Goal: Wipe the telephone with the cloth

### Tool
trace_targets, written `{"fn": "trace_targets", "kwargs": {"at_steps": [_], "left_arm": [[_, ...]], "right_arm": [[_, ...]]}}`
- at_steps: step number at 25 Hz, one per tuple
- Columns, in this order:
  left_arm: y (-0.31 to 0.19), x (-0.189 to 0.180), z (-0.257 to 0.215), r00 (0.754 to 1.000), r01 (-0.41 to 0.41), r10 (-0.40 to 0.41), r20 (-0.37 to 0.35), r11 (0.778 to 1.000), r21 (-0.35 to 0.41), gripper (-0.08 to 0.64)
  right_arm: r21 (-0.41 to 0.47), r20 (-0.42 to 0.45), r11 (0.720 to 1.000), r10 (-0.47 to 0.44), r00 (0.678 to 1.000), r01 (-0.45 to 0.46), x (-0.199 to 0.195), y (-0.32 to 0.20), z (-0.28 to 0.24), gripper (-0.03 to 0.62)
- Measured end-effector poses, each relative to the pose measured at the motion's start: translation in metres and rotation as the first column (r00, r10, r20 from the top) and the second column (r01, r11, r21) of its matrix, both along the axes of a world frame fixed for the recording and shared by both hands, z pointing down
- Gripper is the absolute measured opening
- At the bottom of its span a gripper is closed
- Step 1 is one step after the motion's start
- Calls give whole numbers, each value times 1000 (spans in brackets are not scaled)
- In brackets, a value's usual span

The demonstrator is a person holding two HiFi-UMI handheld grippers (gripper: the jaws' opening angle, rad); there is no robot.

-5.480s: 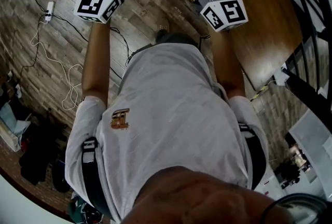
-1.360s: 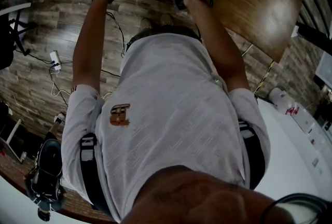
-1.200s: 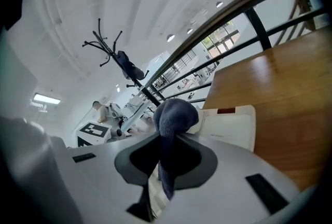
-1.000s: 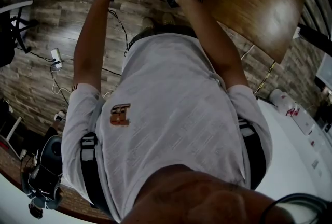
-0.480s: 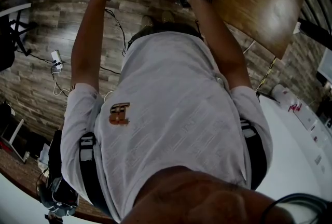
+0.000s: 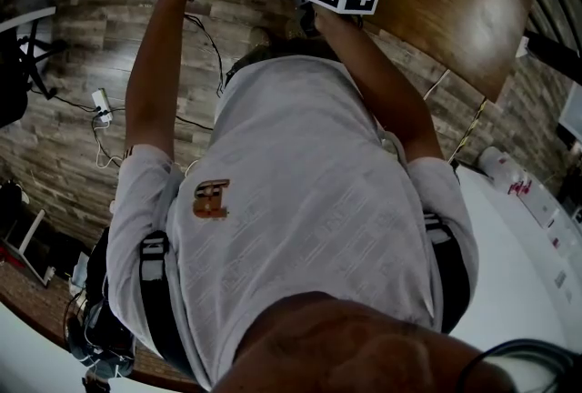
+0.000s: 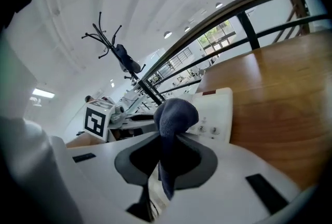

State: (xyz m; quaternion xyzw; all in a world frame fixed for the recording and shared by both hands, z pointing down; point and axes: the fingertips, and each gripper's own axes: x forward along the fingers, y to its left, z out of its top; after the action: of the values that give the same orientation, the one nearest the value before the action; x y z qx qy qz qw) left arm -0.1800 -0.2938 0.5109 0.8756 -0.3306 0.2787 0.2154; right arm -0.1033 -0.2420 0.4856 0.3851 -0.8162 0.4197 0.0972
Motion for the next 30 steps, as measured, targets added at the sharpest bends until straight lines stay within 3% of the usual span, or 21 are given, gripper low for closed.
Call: {"fn": "trace_targets", "kwargs": {"at_steps": [5, 11, 20, 30], "left_arm": [[1, 1, 0, 1000, -13, 13, 5, 1000, -9, 141], [3, 3, -3, 1000, -11, 11, 8, 1000, -10, 141], [-1, 6, -1, 1000, 0, 0, 0, 1000, -7, 141], [-1, 1, -2, 1000, 26, -26, -17, 1000, 8, 141]], "right_arm": [[-67, 89, 995, -65, 994, 71, -39, 22, 10, 72], [-107, 59, 989, -92, 994, 98, -56, 21, 32, 72], [-117, -86, 991, -69, 994, 59, -15, 9, 53, 72], [-101, -144, 995, -21, 989, 6, 41, 9, 52, 72]]}}
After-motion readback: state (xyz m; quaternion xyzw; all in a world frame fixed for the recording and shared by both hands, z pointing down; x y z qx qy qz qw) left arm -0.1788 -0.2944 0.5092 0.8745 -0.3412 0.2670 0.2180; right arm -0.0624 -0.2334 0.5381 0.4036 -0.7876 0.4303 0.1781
